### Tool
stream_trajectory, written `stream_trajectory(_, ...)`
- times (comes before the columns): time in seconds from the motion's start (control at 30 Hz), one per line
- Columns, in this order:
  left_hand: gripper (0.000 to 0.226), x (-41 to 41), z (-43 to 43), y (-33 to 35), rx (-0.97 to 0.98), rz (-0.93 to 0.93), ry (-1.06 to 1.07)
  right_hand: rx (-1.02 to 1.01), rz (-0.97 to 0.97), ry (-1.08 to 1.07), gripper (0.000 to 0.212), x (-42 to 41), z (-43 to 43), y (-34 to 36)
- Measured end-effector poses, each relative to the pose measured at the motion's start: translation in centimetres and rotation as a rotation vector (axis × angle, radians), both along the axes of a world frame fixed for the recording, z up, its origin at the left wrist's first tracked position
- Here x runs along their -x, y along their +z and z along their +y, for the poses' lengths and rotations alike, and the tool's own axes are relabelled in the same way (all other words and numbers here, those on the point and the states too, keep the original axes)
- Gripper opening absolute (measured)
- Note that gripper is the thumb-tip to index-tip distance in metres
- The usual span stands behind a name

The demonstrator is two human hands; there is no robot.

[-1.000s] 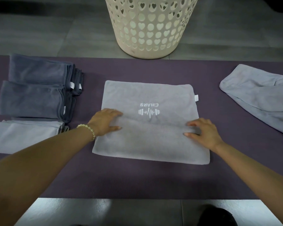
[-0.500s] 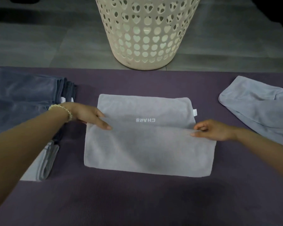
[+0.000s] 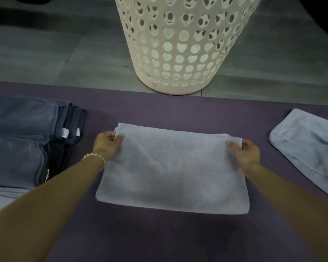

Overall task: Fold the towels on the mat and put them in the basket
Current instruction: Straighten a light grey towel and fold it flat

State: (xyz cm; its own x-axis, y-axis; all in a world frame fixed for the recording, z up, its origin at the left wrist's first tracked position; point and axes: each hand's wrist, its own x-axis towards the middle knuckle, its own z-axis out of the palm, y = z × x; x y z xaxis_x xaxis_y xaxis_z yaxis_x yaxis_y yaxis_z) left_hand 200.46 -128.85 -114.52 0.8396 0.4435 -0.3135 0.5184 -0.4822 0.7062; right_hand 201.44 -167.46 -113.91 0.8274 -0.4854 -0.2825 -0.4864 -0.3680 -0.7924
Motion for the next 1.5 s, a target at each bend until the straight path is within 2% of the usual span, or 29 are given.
stream_trajectory(0.1, 0.02, 0.0, 0.9, -0.5, 0.001, -0.112, -0.003, 0.056, -0.074, 0.026, 0.025, -0.8, -0.7, -0.5)
stream_trajectory(0.2, 0.02, 0.3, 1.4, -1.2, 0.018, -0.125, 0.035, 0.015, -0.089, 0.036, 0.026, -1.9, -0.4, -0.2)
stream_trajectory(0.37, 0.019, -0.1, 2.1, -1.5, 0.035, -0.051, 0.021, 0.006, 0.025, 0.01, 0.027, -2.8, 0.5, -0.1)
stream_trajectory(0.47, 0.026, 0.3, 1.8, -0.9, 0.05, 0.007, -0.008, -0.047, 0.088, 0.028, 0.03, -2.7, 0.6, 0.5)
stream_trajectory(0.6, 0.037, 3.2, 2.0, 1.1, 0.243, 0.215, -0.093, -0.15, 0.163, 0.086, 0.044, -0.2, 0.4, 1.7)
stream_trajectory(0.73, 0.029, 7.8, 3.0, 2.0, 0.311, 0.357, -0.263, -0.223, 0.254, 0.246, 0.023, 5.1, -1.0, 3.0)
stream_trajectory(0.83, 0.027, 10.6, 3.2, 1.5, 0.326, 0.341, -0.274, -0.158, 0.291, 0.319, 0.022, 8.2, -2.2, 3.1)
stream_trajectory(0.97, 0.035, 12.1, 3.0, 0.7, 0.193, 0.172, -0.212, -0.041, 0.284, 0.34, 0.022, 10.8, -1.8, 2.6)
stream_trajectory(1.1, 0.036, 12.3, 1.7, 0.5, 0.037, 0.062, -0.182, 0.062, 0.112, 0.199, 0.036, 11.9, 0.1, 1.3)
stream_trajectory(1.2, 0.039, 12.4, 0.7, 0.5, -0.103, -0.033, -0.13, 0.094, -0.008, 0.134, 0.031, 12.2, 0.8, 0.4)
stream_trajectory(1.3, 0.036, 12.5, 0.7, 0.3, -0.158, -0.027, -0.115, 0.157, -0.044, 0.139, 0.029, 12.4, 0.2, -0.4)
stream_trajectory(1.5, 0.035, 13.3, 0.9, -0.6, -0.271, 0.068, -0.133, 0.279, 0.009, 0.162, 0.037, 12.9, -0.3, -1.8)
